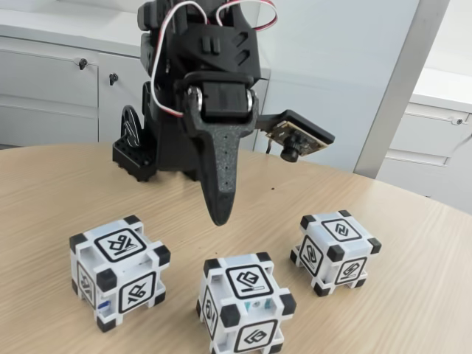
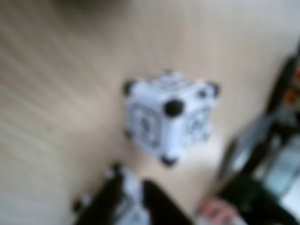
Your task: Stack cubes from left to right.
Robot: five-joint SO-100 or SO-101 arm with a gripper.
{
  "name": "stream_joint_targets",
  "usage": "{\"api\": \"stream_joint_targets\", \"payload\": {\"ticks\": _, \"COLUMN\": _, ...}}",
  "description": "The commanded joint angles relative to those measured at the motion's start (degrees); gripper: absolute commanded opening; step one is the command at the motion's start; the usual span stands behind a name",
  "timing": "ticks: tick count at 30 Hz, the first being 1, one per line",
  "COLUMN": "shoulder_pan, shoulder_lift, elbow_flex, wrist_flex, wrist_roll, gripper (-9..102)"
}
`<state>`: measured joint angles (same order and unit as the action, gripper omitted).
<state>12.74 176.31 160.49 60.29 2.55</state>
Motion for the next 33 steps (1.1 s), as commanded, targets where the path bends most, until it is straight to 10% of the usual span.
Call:
{"api": "stream_joint_targets", "payload": {"ticks": 1, "shoulder_pan": -0.26, "shoulder_lift": 0.44, "elbow_flex": -0.35, "wrist_flex": -0.09, "wrist_roll": -0.79, "gripper": 0}}
{"api": "stream_joint_targets", "payload": {"ticks": 33, "shoulder_pan": -0.26, "shoulder_lift": -0.97, "elbow_flex": -1.32, "wrist_flex": -0.18, "wrist_roll": 1.14, "gripper": 0}}
